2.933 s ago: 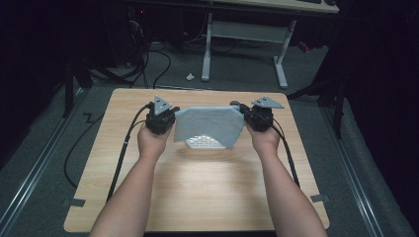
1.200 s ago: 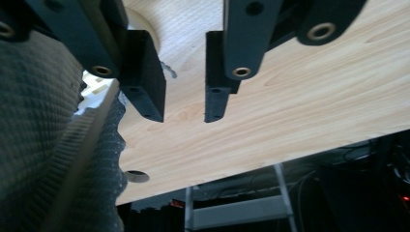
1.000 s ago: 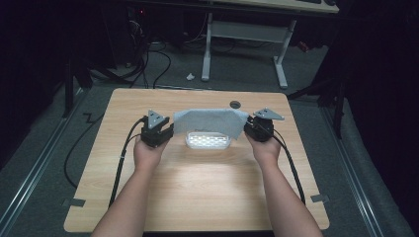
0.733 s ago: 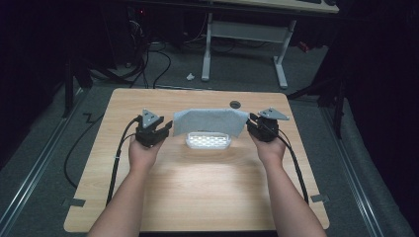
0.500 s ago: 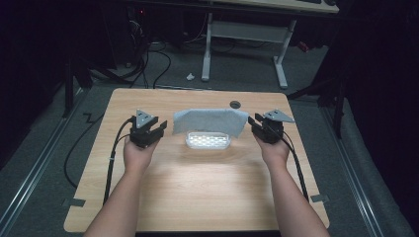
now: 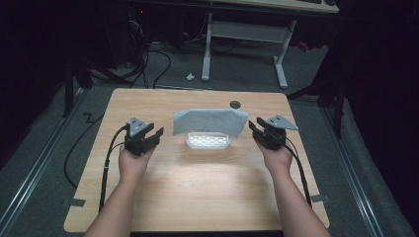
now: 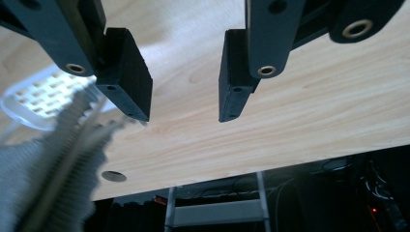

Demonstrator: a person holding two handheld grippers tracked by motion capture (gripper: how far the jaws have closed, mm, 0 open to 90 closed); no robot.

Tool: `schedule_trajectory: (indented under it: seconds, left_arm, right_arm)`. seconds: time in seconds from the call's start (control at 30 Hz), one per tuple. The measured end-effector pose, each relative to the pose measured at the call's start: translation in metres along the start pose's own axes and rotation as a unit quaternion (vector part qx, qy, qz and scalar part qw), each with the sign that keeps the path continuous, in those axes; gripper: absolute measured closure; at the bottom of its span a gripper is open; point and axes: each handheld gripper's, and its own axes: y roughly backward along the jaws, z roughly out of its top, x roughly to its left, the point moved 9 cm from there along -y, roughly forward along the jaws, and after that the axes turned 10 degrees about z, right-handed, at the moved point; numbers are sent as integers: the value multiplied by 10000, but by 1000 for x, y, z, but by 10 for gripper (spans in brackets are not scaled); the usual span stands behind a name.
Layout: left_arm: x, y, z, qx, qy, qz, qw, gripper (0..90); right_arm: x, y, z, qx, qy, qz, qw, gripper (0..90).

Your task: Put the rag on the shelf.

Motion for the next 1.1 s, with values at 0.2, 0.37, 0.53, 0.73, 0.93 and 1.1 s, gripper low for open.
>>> schedule_trajectory:
  seconds: [0.2, 0.37, 0.53, 0.73, 0.93, 1.1]
  left_arm:
    - [-10, 26, -22, 40, 11, -136, 9999, 543]
    - [-25, 44, -48, 234, -44, -306, 9992, 519]
    - [-48, 65, -79, 549, -305, -522, 9967, 509]
    - [-79, 98, -112, 513, -499, -749, 9946, 500]
    - [-99, 98, -114, 708, -768, -952, 9900, 490]
    - [-95, 93, -116, 747, -700, -921, 9905, 482]
  right_arm:
    - [20, 19, -20, 67, 143, 115, 9998, 587]
    - [39, 34, -37, 230, 233, 206, 9993, 560]
    - [61, 52, -60, 362, 169, 332, 9986, 526]
    - [90, 70, -106, 700, 92, 415, 9966, 507]
    - [102, 72, -114, 841, 242, 503, 9949, 492]
    - [99, 72, -115, 814, 309, 492, 9950, 491]
